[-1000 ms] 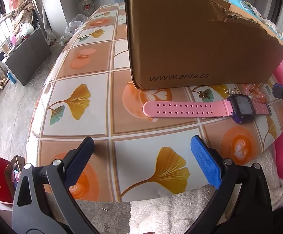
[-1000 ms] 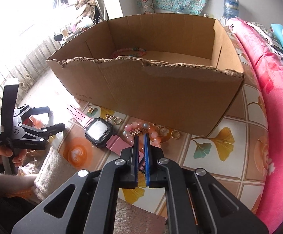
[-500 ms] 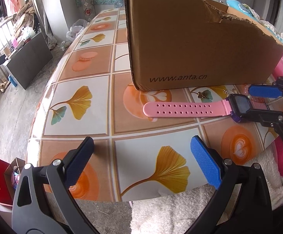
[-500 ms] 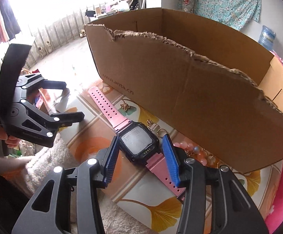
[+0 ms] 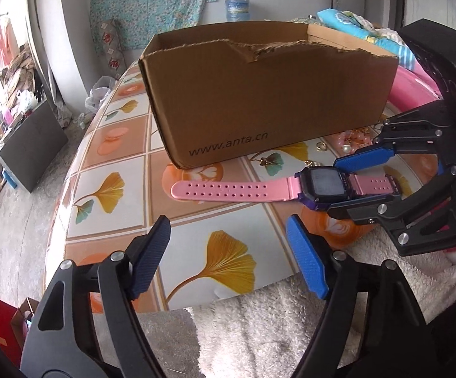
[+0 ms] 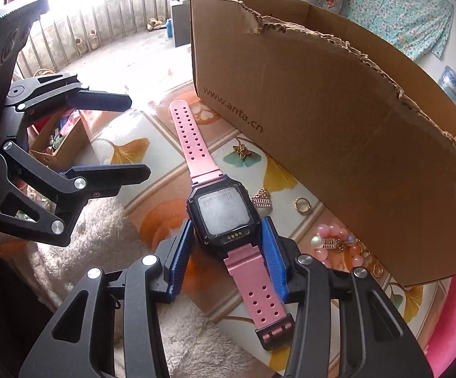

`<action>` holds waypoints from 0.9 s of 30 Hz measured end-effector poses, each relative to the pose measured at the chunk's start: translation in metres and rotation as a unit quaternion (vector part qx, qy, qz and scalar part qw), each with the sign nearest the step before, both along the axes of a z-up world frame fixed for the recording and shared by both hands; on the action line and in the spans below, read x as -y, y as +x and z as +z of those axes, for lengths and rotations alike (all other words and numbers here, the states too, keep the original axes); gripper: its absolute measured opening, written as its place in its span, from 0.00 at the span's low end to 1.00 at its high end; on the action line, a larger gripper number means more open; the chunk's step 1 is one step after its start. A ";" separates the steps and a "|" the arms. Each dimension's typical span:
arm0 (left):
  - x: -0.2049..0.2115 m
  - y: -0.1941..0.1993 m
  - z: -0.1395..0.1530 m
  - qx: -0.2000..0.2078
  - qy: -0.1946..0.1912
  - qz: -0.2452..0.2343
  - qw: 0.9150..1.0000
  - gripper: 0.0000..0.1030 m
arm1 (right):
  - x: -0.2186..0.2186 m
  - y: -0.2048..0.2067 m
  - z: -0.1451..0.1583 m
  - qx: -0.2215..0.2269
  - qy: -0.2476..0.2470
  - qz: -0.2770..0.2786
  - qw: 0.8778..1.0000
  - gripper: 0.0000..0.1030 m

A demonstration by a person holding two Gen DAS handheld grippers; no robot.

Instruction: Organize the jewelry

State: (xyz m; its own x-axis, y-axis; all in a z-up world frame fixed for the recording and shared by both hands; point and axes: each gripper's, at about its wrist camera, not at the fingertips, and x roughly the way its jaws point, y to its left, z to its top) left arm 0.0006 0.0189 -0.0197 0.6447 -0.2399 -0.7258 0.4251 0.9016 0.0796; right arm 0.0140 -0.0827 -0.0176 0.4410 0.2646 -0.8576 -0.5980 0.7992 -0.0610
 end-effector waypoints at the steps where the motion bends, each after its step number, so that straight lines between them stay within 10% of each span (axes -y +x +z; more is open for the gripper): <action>1: 0.002 -0.002 0.001 0.005 0.005 -0.005 1.000 0.68 | 0.000 -0.001 0.001 -0.001 0.000 0.000 1.000 0.42; 12: -0.001 0.024 0.007 -0.022 -0.062 0.018 0.998 0.55 | 0.017 -0.008 0.008 -0.048 0.047 -0.027 0.997 0.43; 19: 0.007 0.044 -0.013 -0.050 -0.021 0.043 0.998 0.50 | 0.068 0.010 0.043 -0.048 0.163 -0.079 0.982 0.43; 27: 0.006 0.040 -0.015 -0.045 -0.016 0.050 0.998 0.51 | 0.054 0.037 0.023 -0.080 0.128 -0.078 0.985 0.20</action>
